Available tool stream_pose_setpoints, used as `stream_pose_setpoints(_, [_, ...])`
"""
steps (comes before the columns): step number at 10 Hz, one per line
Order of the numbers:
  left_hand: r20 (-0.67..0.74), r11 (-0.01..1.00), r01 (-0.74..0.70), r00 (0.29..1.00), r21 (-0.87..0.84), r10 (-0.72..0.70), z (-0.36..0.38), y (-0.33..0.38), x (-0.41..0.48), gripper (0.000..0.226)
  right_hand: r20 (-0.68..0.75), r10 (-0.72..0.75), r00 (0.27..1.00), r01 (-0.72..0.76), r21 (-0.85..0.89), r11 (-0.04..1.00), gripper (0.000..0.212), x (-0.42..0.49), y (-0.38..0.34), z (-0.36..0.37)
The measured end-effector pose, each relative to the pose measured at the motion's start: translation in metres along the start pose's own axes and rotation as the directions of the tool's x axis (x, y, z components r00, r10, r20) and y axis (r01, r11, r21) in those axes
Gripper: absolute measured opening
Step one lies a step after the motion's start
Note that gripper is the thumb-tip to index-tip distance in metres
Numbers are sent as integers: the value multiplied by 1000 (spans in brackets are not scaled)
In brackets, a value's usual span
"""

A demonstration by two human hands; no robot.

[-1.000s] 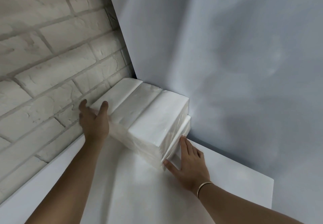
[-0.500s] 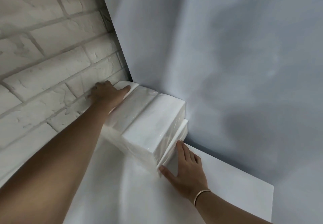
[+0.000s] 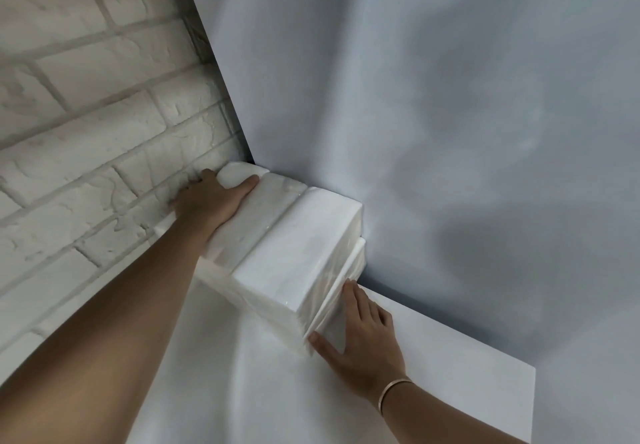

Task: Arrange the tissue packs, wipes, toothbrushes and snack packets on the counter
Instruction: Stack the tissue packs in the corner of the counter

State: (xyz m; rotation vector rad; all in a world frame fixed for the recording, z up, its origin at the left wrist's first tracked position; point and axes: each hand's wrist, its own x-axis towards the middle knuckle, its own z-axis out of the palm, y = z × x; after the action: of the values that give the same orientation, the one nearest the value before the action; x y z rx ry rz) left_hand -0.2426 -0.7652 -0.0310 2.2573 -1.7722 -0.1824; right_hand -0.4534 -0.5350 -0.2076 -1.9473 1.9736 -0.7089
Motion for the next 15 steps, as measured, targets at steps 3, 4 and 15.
stream_pose_setpoints(3, [12, 999, -39, 999, -36, 39, 1, 4, -2, 130, -11, 5, 1000, -5, 12, 1000, 106, 0, 0, 0])
stream_pose_setpoints(4, [19, 999, -34, 999, -36, 35, -2, 5, -5, 125, -17, 2, 1000, -2, 14, 1000, 106, 0, -1, 0])
stream_pose_setpoints(15, [-95, -8, -101, 957, -995, -273, 109, -19, -158, 95, -49, 23, 999, -22, 21, 1000, 103, 0, -2, 1])
